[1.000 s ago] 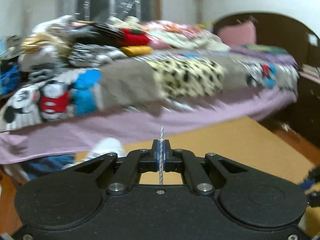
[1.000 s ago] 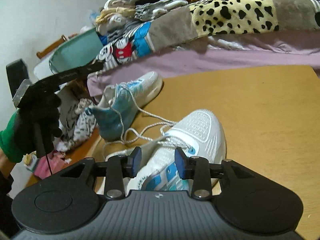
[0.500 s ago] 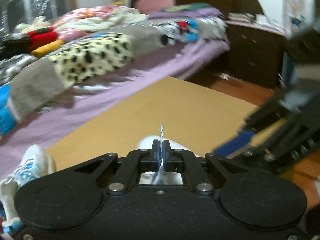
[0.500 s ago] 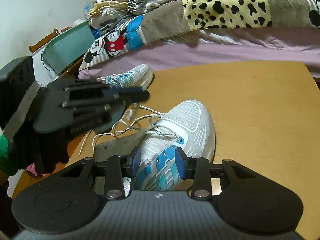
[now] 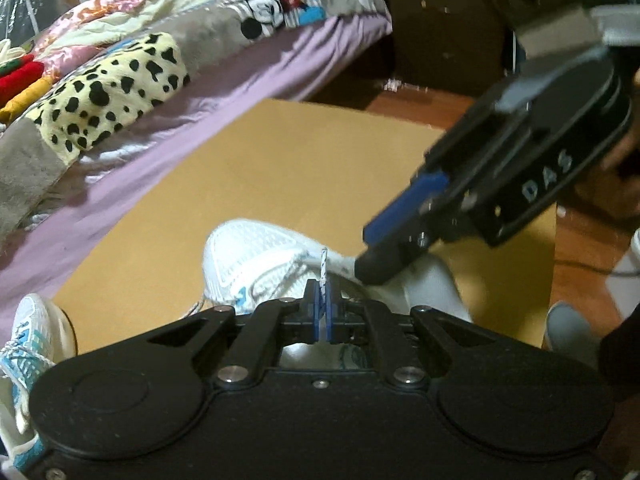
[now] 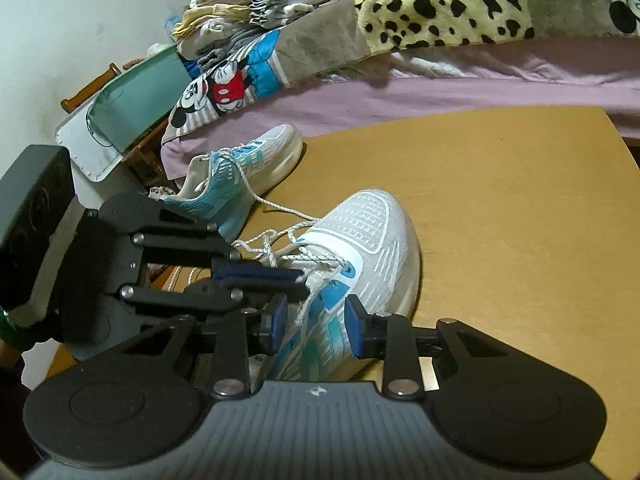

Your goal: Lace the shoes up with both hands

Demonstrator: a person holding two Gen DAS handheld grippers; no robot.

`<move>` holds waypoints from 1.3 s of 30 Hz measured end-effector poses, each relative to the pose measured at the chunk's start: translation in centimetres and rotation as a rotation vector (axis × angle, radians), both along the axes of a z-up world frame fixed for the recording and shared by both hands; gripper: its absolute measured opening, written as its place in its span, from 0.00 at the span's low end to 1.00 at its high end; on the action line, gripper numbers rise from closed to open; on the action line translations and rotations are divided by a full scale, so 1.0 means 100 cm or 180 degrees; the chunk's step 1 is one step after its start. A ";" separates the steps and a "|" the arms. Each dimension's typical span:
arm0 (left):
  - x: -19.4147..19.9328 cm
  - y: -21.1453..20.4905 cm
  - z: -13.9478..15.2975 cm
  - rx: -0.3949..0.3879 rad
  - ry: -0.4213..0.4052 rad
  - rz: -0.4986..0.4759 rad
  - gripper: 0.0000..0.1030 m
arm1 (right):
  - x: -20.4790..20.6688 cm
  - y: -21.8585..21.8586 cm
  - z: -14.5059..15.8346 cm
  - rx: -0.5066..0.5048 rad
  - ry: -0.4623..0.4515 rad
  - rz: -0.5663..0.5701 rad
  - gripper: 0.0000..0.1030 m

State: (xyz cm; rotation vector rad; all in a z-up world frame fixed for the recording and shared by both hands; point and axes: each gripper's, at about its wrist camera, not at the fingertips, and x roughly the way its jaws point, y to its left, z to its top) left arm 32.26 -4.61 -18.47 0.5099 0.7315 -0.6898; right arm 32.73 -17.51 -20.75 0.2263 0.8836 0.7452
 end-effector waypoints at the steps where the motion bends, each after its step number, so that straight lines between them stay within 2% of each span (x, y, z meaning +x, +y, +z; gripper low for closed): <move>1: 0.000 -0.001 -0.002 0.0056 -0.0003 -0.0004 0.01 | 0.000 0.000 0.000 -0.0005 -0.0004 0.0004 0.31; 11: 0.001 -0.008 -0.007 0.0325 -0.0019 -0.0061 0.01 | 0.002 -0.001 -0.002 -0.0008 0.0014 0.0010 0.31; 16: 0.002 -0.009 -0.009 0.0369 -0.0017 -0.0076 0.01 | 0.003 -0.001 -0.002 -0.0001 0.0022 0.0010 0.31; 39: 0.001 -0.013 -0.009 0.0343 -0.0104 -0.0115 0.01 | 0.004 0.000 -0.002 0.0008 0.0034 0.0022 0.31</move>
